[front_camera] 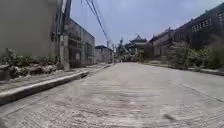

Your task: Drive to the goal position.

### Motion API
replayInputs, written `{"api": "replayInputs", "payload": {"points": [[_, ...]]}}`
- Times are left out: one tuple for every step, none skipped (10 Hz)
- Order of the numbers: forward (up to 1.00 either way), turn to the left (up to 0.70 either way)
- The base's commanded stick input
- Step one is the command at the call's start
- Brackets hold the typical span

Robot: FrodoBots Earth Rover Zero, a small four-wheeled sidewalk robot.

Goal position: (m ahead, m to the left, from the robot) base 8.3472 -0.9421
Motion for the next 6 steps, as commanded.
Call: {"api": "replayInputs", "payload": {"points": [[0.7, -0.35], [0.7, -0.35], [0.7, -0.35], [0.7, -0.26], [0.7, 0.0], [0.7, 0.0]]}}
